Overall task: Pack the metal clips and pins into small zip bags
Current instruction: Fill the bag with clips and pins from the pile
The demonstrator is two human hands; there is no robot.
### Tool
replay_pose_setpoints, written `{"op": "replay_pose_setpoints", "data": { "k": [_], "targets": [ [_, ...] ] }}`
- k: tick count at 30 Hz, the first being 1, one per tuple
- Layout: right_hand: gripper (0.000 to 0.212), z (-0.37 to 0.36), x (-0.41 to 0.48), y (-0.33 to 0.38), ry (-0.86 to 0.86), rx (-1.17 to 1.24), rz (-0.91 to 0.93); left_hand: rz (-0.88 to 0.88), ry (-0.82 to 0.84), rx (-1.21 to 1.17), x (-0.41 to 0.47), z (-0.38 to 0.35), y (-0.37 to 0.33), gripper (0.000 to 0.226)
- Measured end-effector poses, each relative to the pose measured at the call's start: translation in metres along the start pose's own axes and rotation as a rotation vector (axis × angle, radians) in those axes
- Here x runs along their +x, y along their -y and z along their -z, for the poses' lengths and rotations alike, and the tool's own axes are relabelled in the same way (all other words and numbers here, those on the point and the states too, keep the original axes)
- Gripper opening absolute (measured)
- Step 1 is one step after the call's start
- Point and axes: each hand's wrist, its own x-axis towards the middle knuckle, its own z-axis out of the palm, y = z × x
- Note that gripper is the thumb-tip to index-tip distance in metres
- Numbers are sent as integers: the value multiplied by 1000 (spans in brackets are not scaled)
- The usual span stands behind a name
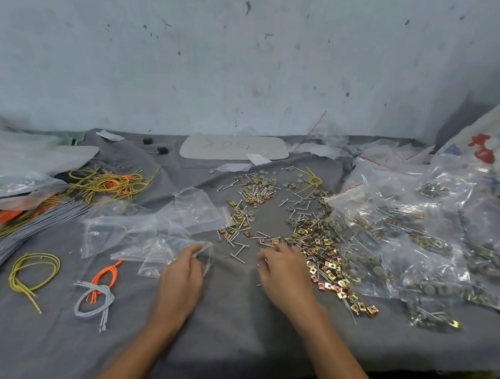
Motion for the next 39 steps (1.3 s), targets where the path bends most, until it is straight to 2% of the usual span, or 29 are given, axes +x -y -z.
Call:
{"op": "replay_pose_setpoints", "data": {
  "k": [3,8,11,15,21,26,28,30,33,36,39],
  "targets": [
    [26,1,0,-6,109,-69,-20,4,1,-3,0,0,0,35],
    [24,-6,4,-4,26,-65,-47,2,1,4,-1,1,-3,36],
    [18,-12,3,7,-78,108,-6,-8,-6,-7,-2,3,-6,44],
    [12,-29,-1,47,-11,405,82,0,5,-8,-1,2,-5,36],
    [15,-59,4,78,2,404,33,8,13,-6,-2,2,-6,46],
    [17,-54,3,73,74,554,97,19,12,14,1,0,0,36],
    [14,-43,13,58,21,494,84,19,20,11,1,0,1,36],
    [16,-30,29,38,-55,336,66,12,15,-10,1,0,1,36],
    [17,-13,52,10,-70,129,-10,-1,6,-21,0,1,1,40],
    [18,-5,67,-12,-31,4,-90,3,4,-33,0,0,0,46],
    [22,2,77,-22,83,-99,-132,4,0,-40,0,-1,1,47]
  ]
}}
